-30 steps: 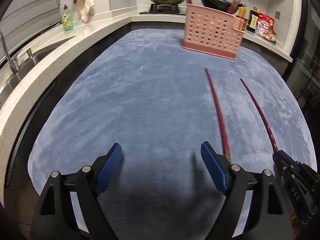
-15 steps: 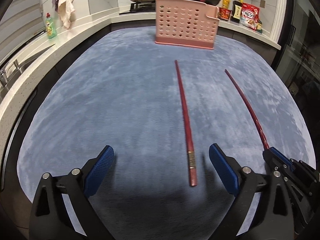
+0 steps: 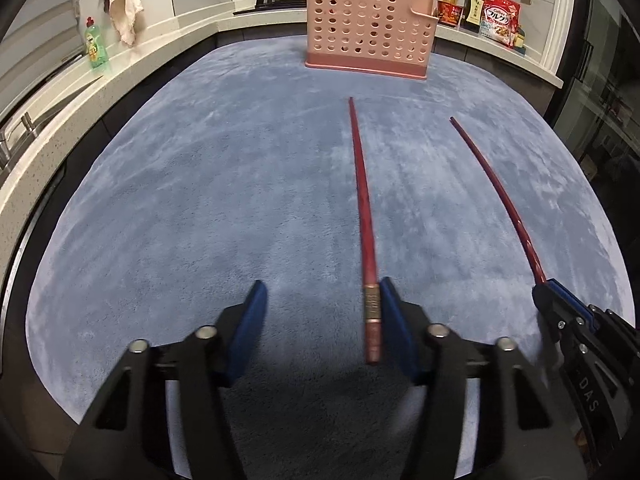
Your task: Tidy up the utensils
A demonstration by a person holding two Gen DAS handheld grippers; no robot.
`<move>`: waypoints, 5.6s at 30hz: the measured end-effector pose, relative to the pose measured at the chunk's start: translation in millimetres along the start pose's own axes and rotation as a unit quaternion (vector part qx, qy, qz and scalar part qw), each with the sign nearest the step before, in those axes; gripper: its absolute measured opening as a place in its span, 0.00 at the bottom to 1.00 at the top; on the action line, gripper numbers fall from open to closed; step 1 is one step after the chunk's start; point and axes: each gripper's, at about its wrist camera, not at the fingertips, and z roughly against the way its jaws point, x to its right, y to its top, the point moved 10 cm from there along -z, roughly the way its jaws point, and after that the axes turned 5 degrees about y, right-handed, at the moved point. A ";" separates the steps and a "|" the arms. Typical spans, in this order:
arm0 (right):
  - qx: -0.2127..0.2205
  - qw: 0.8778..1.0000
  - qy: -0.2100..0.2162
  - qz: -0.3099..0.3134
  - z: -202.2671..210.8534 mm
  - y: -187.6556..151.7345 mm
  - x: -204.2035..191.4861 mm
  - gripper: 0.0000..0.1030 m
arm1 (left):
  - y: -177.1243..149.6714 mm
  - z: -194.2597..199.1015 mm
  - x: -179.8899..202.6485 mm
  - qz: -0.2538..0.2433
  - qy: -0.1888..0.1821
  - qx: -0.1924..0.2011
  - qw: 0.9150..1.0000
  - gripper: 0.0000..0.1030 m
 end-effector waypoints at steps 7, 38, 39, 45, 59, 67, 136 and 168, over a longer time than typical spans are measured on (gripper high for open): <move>0.000 1.000 0.000 -0.001 0.2 0.0 -0.4 0.07 | 0.6 2.6 -6.9 0.014 -0.031 -0.013 0.999 0.12; 0.141 0.989 0.036 0.012 107.8 132.2 -18.8 0.07 | 105.2 106.9 -47.9 0.050 -0.072 0.081 0.993 0.07; 0.149 0.988 0.038 0.014 112.7 142.0 -20.2 0.07 | 111.9 109.9 -48.4 0.049 -0.071 0.086 0.993 0.07; 0.180 0.982 0.059 0.014 131.6 181.8 -25.2 0.07 | 156.0 127.0 -48.4 0.047 -0.082 0.116 0.989 0.07; 0.232 0.967 0.101 0.022 143.5 261.8 -42.4 0.07 | 262.4 154.9 -38.7 0.049 -0.095 0.191 0.976 0.07; 0.256 0.956 0.142 0.004 126.7 345.5 -49.6 0.07 | 352.2 164.8 -36.8 0.065 -0.096 0.247 0.962 0.07; 0.187 0.980 0.010 0.064 21.3 351.0 -37.0 0.79 | 348.3 68.0 -32.8 0.034 0.050 0.216 0.975 0.91; 0.091 0.995 -0.012 0.033 9.0 229.1 -28.5 0.94 | 222.9 35.8 -48.8 0.041 0.082 0.116 0.989 0.93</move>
